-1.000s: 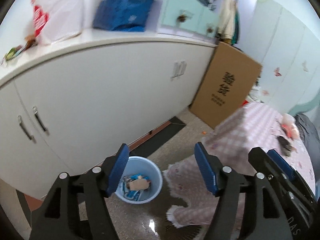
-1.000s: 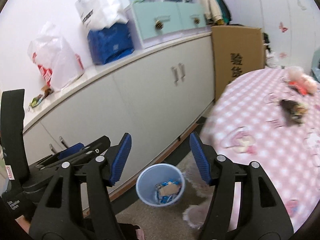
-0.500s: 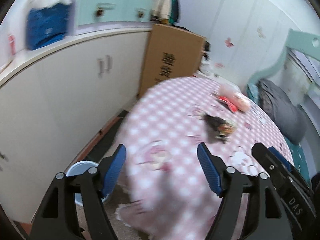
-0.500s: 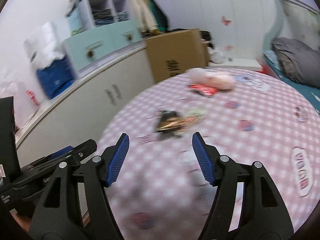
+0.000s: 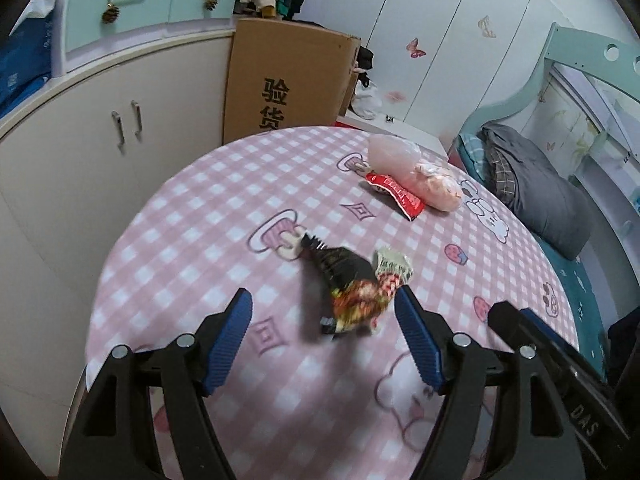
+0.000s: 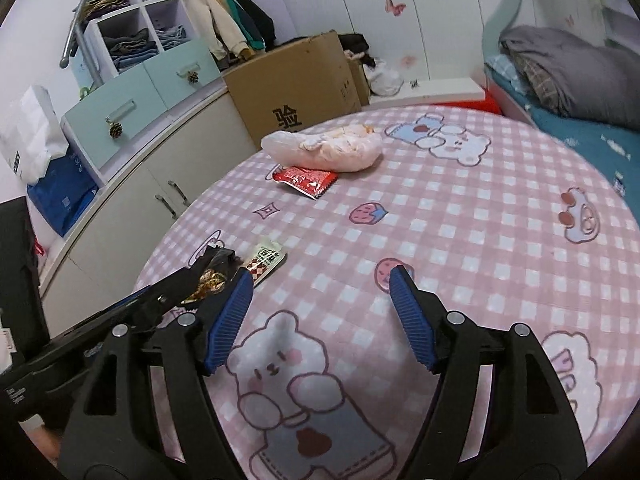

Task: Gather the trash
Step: 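Grasp the dark snack wrapper with the left tool, then grasp the red-and-white candy stick with the right tool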

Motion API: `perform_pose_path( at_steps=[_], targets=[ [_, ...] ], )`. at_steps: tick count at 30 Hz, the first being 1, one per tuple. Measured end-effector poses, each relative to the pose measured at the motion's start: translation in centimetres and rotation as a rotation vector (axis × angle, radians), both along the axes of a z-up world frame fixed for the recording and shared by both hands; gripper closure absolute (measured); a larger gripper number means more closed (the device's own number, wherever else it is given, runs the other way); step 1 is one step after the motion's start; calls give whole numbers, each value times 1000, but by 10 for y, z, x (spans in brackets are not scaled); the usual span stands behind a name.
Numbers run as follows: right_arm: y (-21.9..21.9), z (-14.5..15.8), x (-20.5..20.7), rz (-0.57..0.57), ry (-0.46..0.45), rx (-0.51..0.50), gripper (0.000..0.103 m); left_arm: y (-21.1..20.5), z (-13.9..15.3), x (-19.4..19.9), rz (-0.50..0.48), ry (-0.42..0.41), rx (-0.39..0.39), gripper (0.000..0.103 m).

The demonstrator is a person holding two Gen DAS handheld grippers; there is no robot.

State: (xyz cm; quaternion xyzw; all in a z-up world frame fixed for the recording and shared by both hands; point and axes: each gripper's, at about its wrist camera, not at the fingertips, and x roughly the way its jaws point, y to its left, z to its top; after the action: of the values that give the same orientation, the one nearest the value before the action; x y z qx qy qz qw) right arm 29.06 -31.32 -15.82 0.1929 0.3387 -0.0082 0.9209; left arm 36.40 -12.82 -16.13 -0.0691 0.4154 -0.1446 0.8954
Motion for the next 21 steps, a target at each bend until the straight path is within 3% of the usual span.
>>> perform_pose_path(
  at_steps=[3, 6, 7, 10, 16, 21],
  targets=[
    [-1, -5, 9, 7, 21, 14, 33, -7, -7, 10, -13, 19, 1, 33],
    [0, -10, 17, 18, 41, 25, 33, -8, -12, 15, -35, 39, -34, 59],
    [1, -12, 20, 20, 49, 30, 33, -7, -12, 16, -43, 42, -48, 73],
    [5, -15, 28, 30, 65, 38, 33, -1, -6, 12, -42, 11, -62, 83],
    [27, -15, 41, 80, 82, 45, 33, 31, 5, 3, 20, -41, -94, 87],
    [58, -19, 59, 112, 127, -20, 33, 54, 10, -2, 114, -72, 24, 87]
  ],
)
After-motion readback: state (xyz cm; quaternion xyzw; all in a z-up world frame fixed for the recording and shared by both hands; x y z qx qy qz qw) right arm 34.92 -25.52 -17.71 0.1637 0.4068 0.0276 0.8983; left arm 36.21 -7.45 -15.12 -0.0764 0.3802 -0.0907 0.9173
